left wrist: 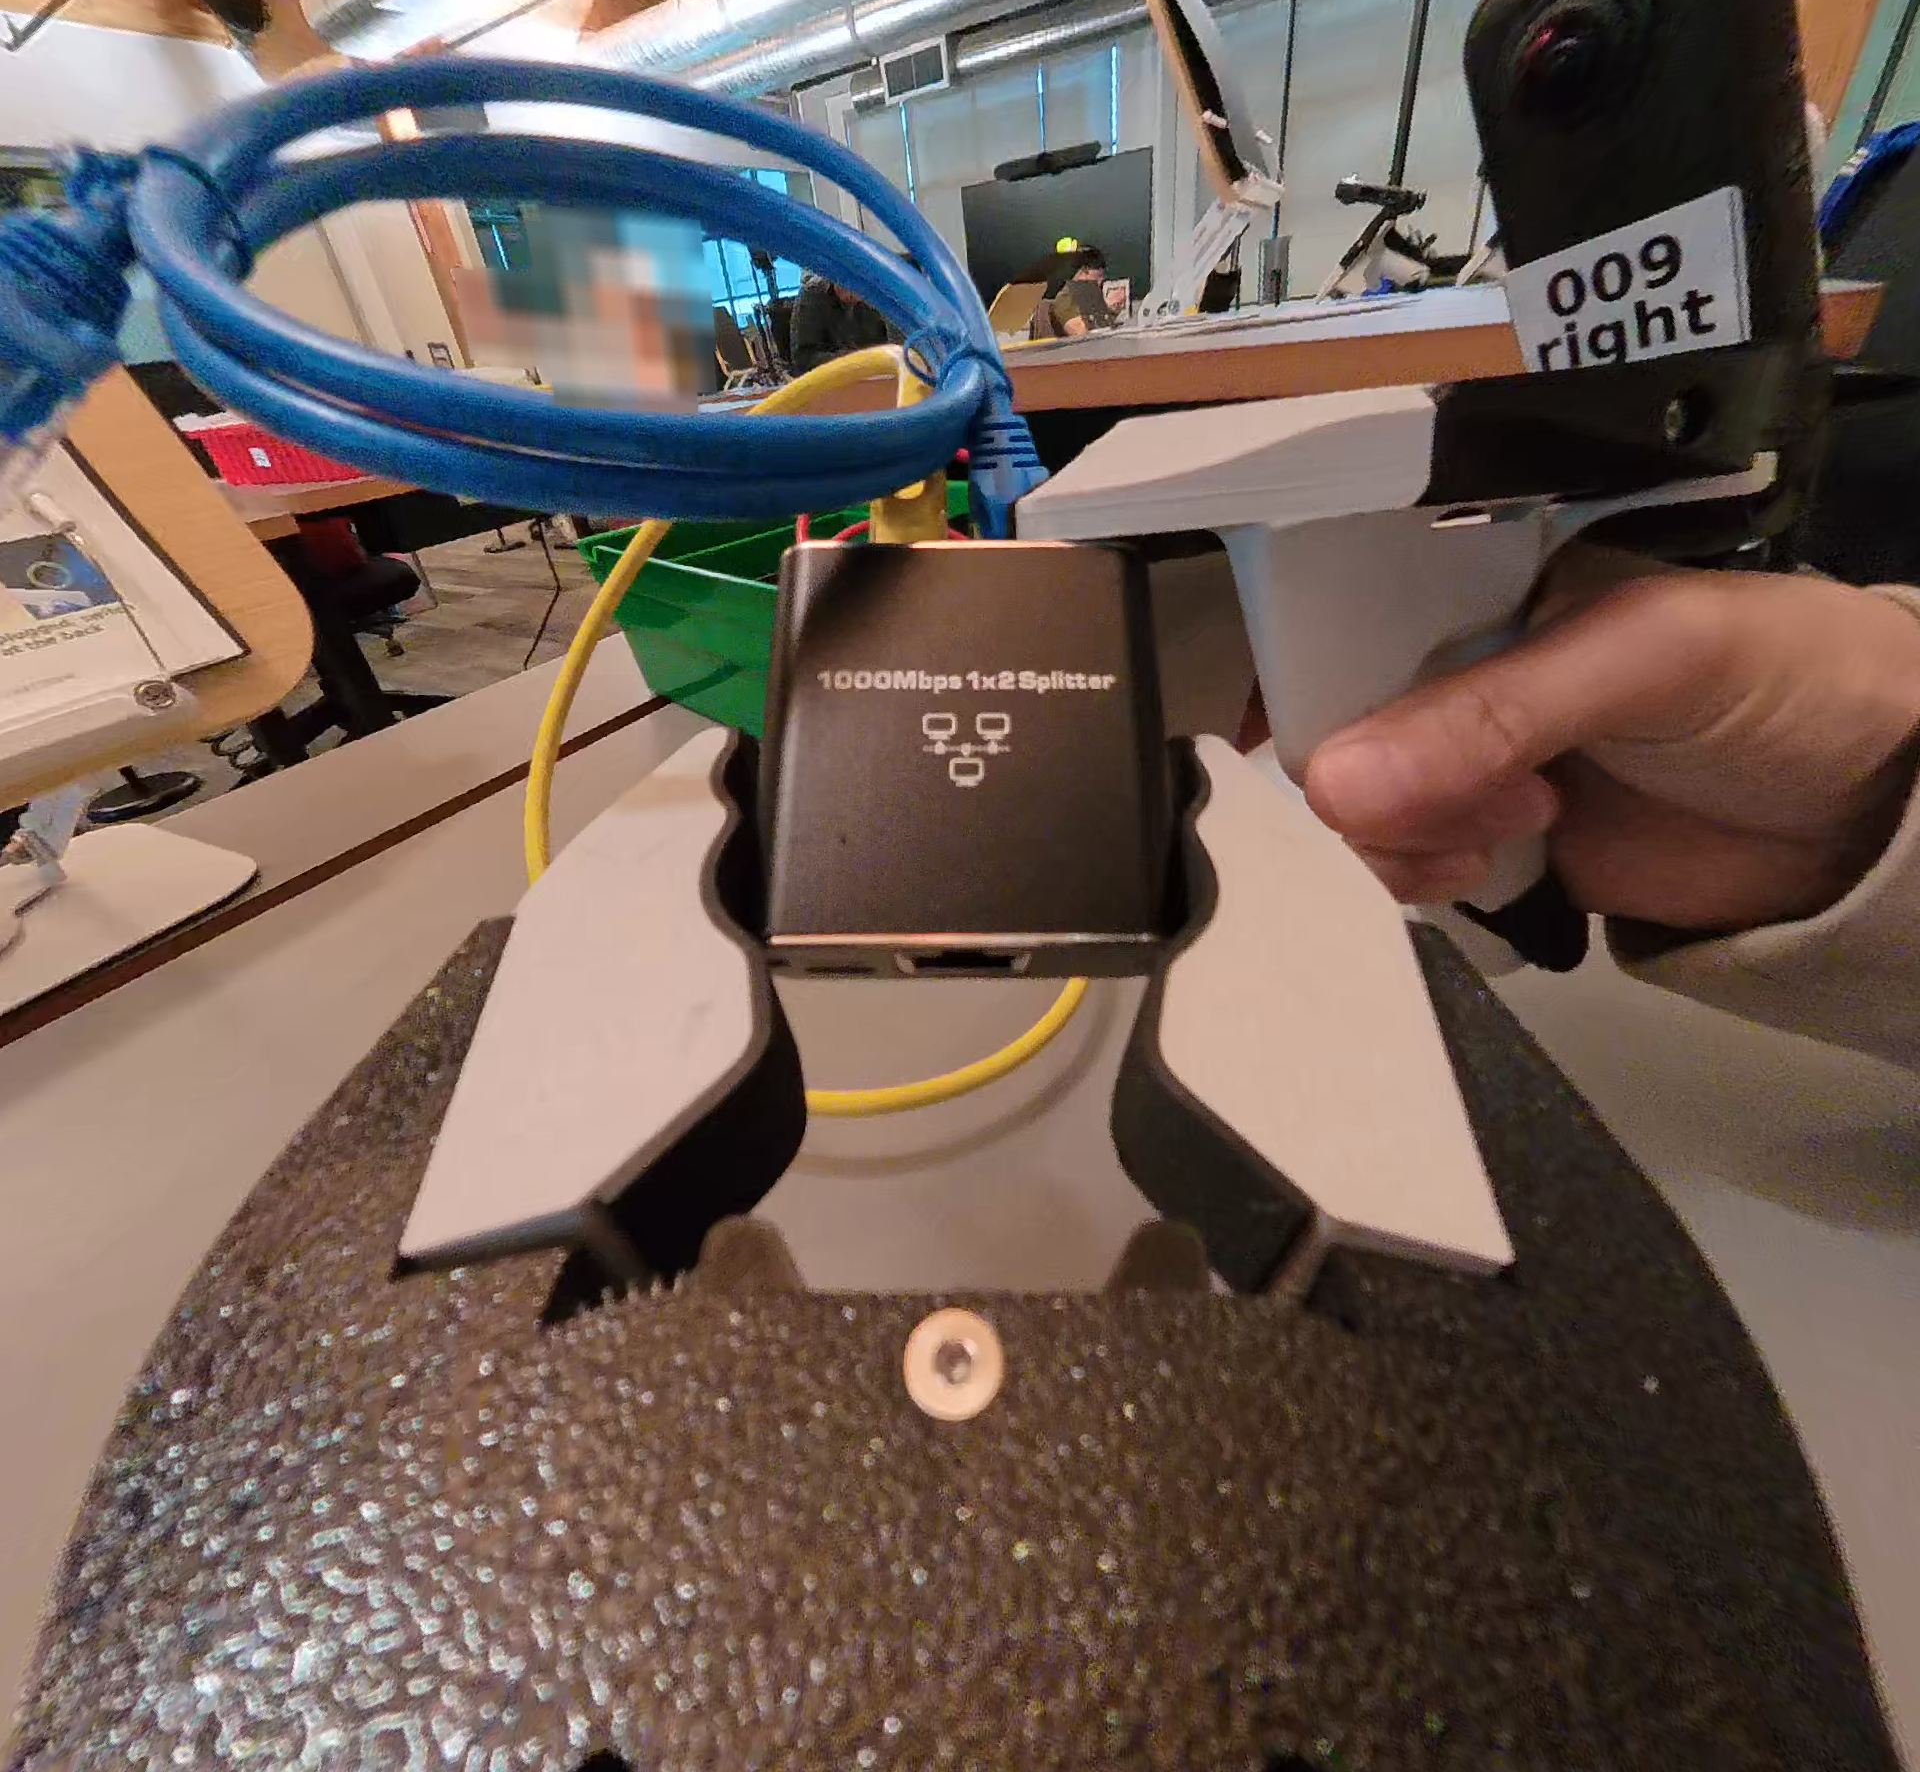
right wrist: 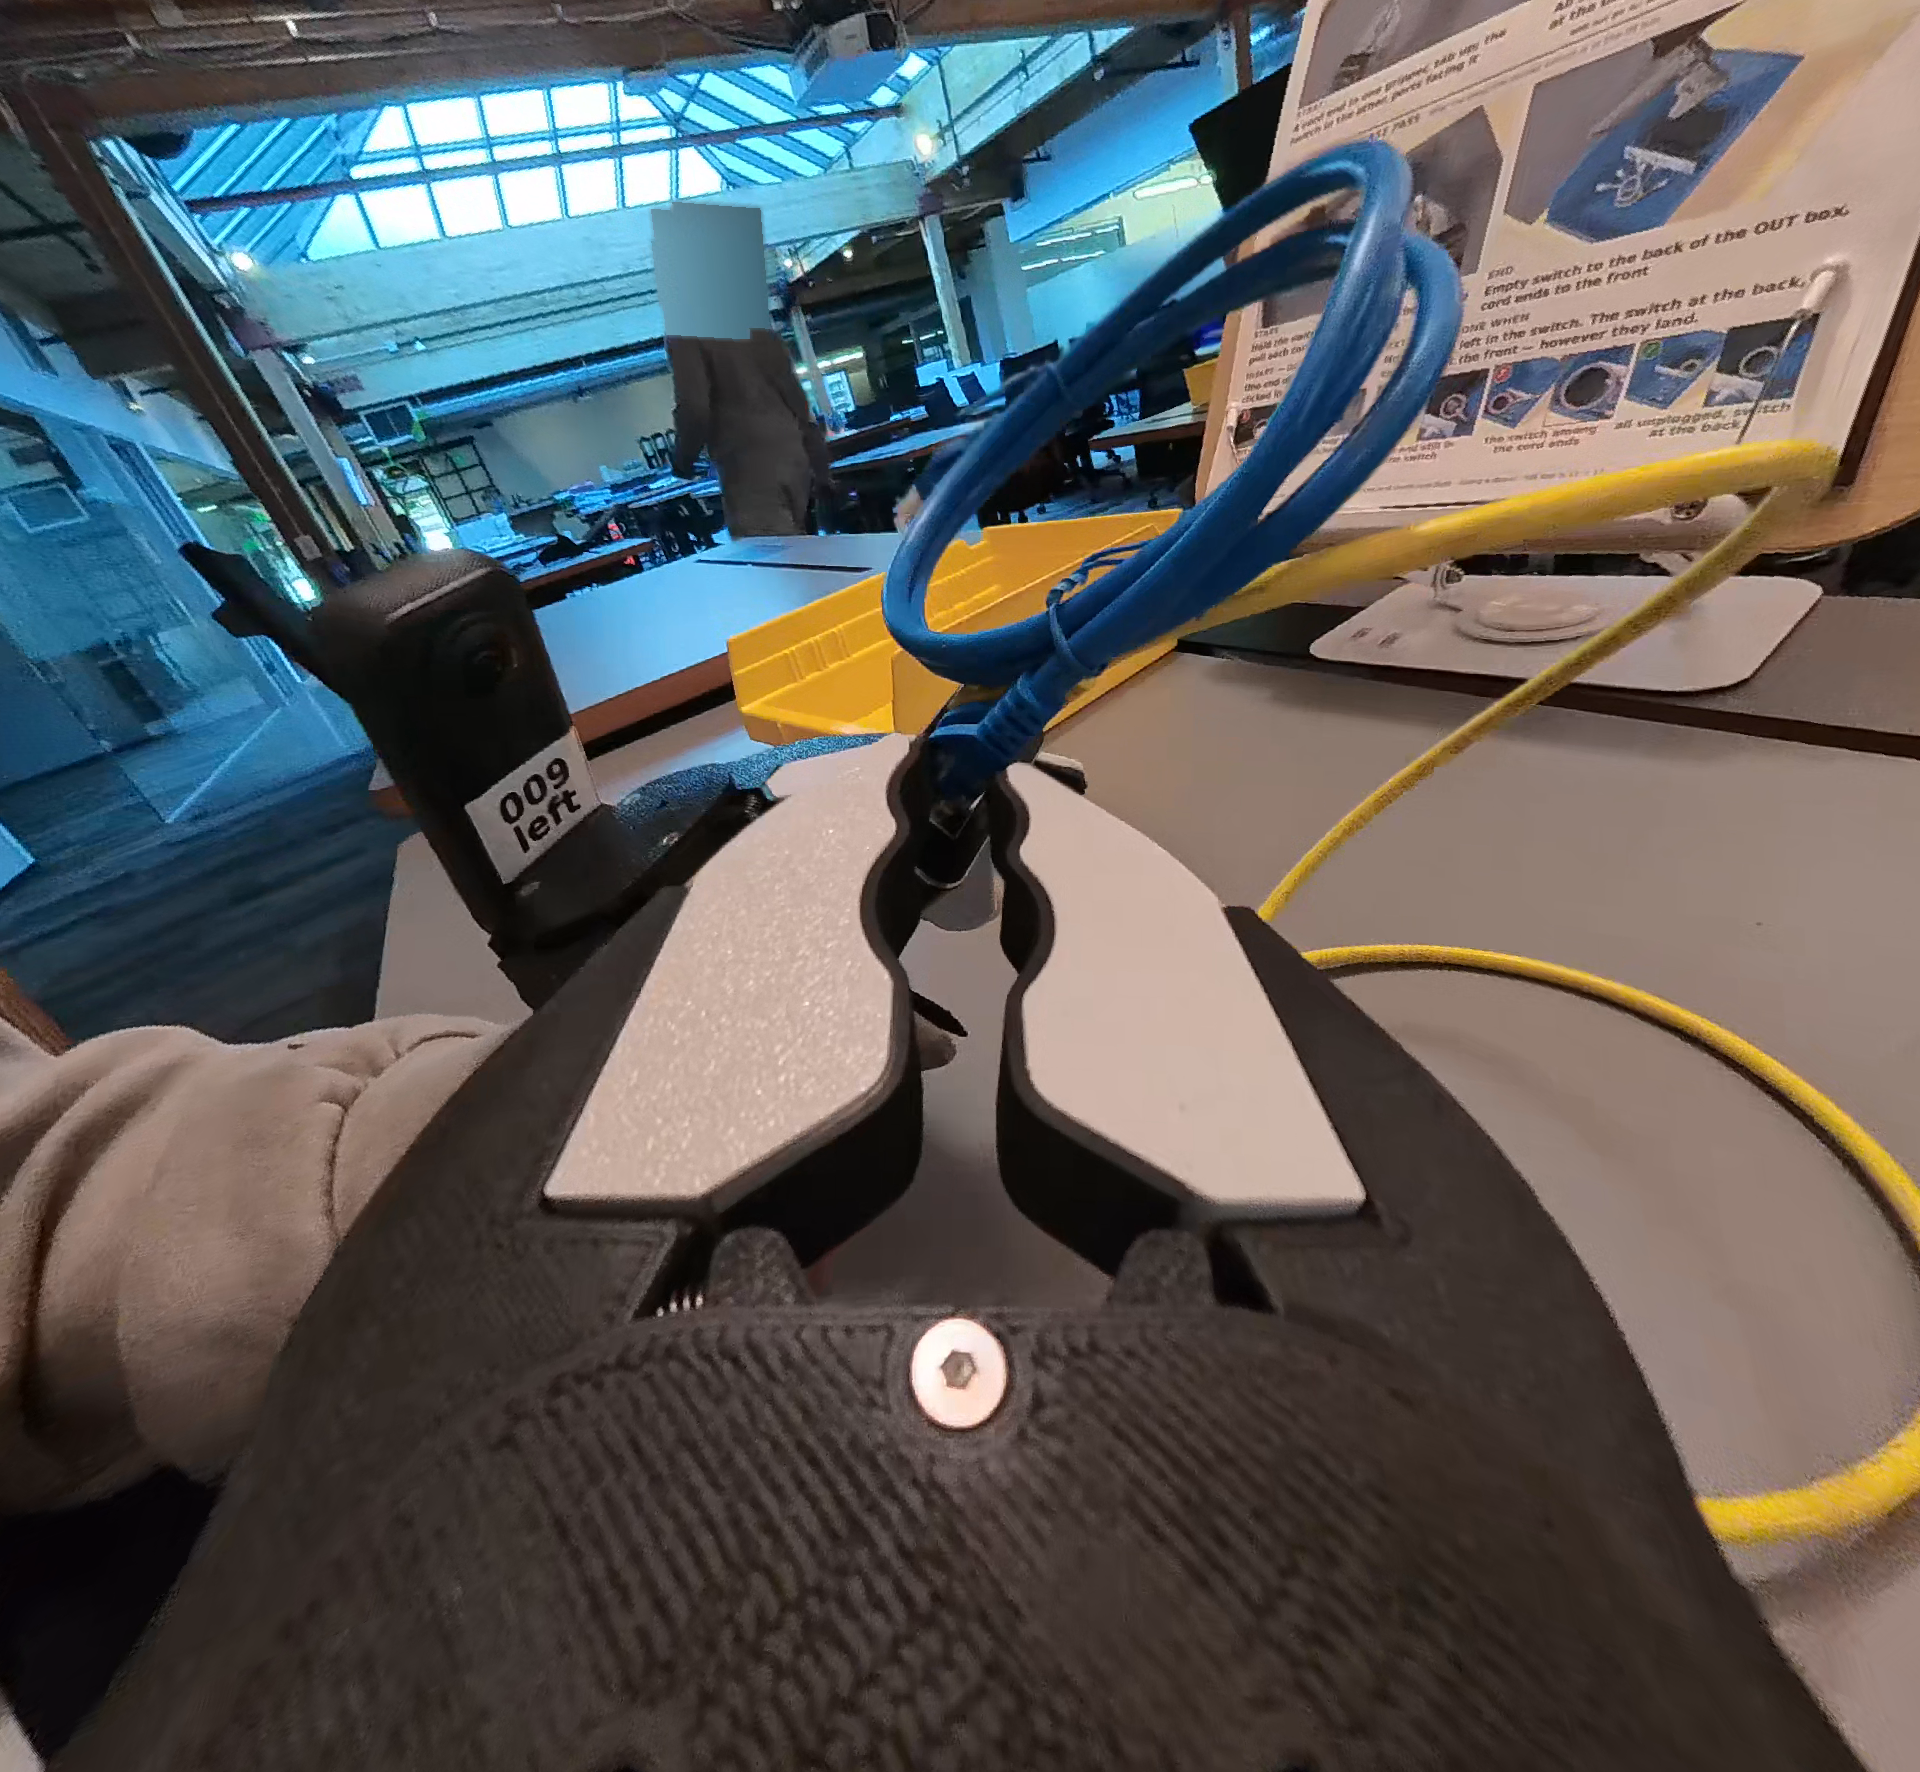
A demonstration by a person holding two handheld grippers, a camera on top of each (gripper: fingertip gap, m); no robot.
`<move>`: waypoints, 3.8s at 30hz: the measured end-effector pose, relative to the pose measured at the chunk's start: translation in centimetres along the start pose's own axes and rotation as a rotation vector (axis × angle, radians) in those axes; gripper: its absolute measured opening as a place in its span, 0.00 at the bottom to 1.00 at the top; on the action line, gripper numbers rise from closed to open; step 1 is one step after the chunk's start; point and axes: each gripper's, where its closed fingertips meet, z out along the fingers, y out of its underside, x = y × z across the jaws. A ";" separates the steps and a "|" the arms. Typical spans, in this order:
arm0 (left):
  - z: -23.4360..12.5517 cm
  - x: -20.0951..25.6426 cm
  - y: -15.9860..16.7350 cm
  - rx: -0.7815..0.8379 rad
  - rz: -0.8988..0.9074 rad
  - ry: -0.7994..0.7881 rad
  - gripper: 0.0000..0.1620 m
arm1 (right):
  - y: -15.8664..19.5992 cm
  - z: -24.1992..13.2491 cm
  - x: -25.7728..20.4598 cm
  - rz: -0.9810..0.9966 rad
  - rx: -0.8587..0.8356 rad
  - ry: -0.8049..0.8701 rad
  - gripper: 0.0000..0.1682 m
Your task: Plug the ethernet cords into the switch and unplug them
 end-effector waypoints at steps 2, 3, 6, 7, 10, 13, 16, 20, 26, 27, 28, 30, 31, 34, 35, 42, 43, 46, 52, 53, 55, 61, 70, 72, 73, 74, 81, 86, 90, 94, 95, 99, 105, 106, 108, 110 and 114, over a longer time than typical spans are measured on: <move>-0.1 0.2 -0.3 0.022 -0.018 0.014 0.46 | -0.2 -0.1 -0.2 0.024 0.014 -0.008 0.07; -0.1 0.2 -0.4 0.026 -0.020 0.016 0.46 | -0.3 -0.1 -0.2 0.045 0.021 -0.006 0.07; -0.1 0.2 -0.5 0.034 -0.015 0.016 0.46 | -0.3 -0.3 -0.1 0.122 0.053 -0.006 0.09; -0.1 0.2 -0.6 0.038 -0.022 0.017 0.46 | -0.4 -0.4 -0.1 0.131 0.057 -0.002 0.12; -0.3 0.0 -0.8 0.056 -0.061 0.027 0.46 | 0.0 -0.3 -0.4 0.111 0.030 0.002 0.18; -0.4 0.2 -1.1 0.081 -0.095 0.056 0.46 | -0.4 -0.4 -0.7 0.162 0.057 -0.022 0.18; -0.5 0.3 -1.5 0.115 -0.161 0.097 0.46 | -1.2 -0.8 -0.4 0.224 0.119 -0.031 0.15; -0.9 0.1 -2.1 0.172 -0.278 0.153 0.46 | -1.7 -1.3 0.1 0.268 0.162 -0.010 0.15; -1.2 0.7 -2.8 0.217 -0.361 0.245 0.46 | -1.8 -0.9 -0.5 0.316 0.169 -0.018 0.17; -1.3 0.8 -3.0 0.232 -0.392 0.270 0.46 | -2.0 -0.9 -0.7 0.329 0.178 -0.021 0.17; -1.4 0.9 -3.2 0.243 -0.422 0.295 0.46 | -2.2 -0.9 -0.8 0.340 0.188 -0.026 0.17; -1.7 0.8 -3.5 0.271 -0.481 0.331 0.46 | -2.4 -0.8 -1.0 0.353 0.198 -0.030 0.16; -1.8 0.7 -3.7 0.288 -0.506 0.343 0.46 | -2.4 -0.8 -1.2 0.355 0.197 -0.032 0.16; -2.0 0.3 -4.0 0.313 -0.545 0.359 0.46 | -2.4 -0.6 -1.4 0.358 0.188 -0.028 0.17; -2.1 0.3 -4.0 0.314 -0.547 0.364 0.46 | -2.5 -0.6 -1.5 0.363 0.194 -0.033 0.17; -2.2 0.7 -4.3 0.336 -0.609 0.430 0.46 | -3.0 -0.5 -1.9 0.375 0.220 -0.032 0.17; -2.3 0.7 -4.4 0.343 -0.628 0.443 0.46 | -3.1 -0.5 -2.0 0.377 0.225 -0.035 0.17; -2.5 0.5 -4.7 0.372 -0.685 0.469 0.46 | -3.2 -0.3 -2.4 0.383 0.230 -0.045 0.17; -2.7 0.6 -4.9 0.395 -0.734 0.513 0.46 | -2.9 0.1 -2.5 0.391 0.217 -0.027 0.18; -2.7 0.6 -4.9 0.394 -0.733 0.515 0.46 | -2.9 0.2 -2.6 0.385 0.214 -0.023 0.20; -2.7 0.7 -4.9 0.391 -0.731 0.519 0.46 | -2.8 0.3 -2.7 0.372 0.209 -0.015 0.24; -2.5 0.9 -4.7 0.369 -0.646 0.469 0.46 | -2.3 0.6 -2.5 0.388 0.189 0.015 0.28; -1.5 1.4 -3.5 0.206 -0.036 0.141 0.46 | -1.9 -0.6 -0.9 0.500 0.229 0.018 0.20; -1.5 1.3 -3.6 0.203 0.027 0.099 0.46 | -2.2 -1.1 -0.6 0.578 0.280 -0.010 0.17; -1.5 1.3 -3.7 0.199 0.055 0.087 0.46 | -2.2 -1.2 -0.4 0.621 0.295 -0.027 0.14; -1.6 1.2 -3.7 0.197 0.078 0.070 0.46 | -2.0 -1.3 -0.3 0.648 0.297 -0.037 0.11; -1.5 1.1 -3.5 0.164 0.187 0.014 0.46 | -1.4 -1.1 -0.9 0.705 0.270 -0.080 0.14; -1.4 1.4 -3.3 0.147 0.247 0.008 0.46 | -1.0 -1.3 -0.4 0.773 0.294 -0.092 0.11; -1.4 1.5 -3.4 0.144 0.305 -0.017 0.46 | -0.9 -1.3 -0.4 0.767 0.289 -0.089 0.10; -1.3 1.5 -3.2 0.134 0.368 -0.043 0.46 | -0.7 -1.4 -0.3 0.736 0.271 -0.069 0.10; -1.2 1.6 -3.2 0.133 0.374 -0.046 0.46 | -0.7 -1.4 -0.3 0.737 0.271 -0.072 0.09; -1.2 1.6 -3.2 0.136 0.397 -0.058 0.46 | -0.7 -1.5 -0.4 0.736 0.269 -0.082 0.10; -1.2 1.5 -3.2 0.133 0.401 -0.075 0.46 | -0.3 -1.2 -0.8 0.772 0.269 -0.124 0.09; -1.2 1.4 -3.2 0.133 0.407 -0.078 0.46 | -0.3 -1.2 -0.8 0.781 0.274 -0.127 0.09; -1.2 1.4 -3.2 0.129 0.414 -0.082 0.46 | -0.2 -1.2 -0.7 0.781 0.276 -0.115 0.09; -1.2 1.5 -3.2 0.130 0.431 -0.087 0.46 | -0.5 -1.3 -0.6 0.789 0.300 -0.111 0.10; -1.1 1.6 -3.2 0.124 0.471 -0.098 0.46 | -0.5 -1.5 -0.5 0.774 0.297 -0.108 0.10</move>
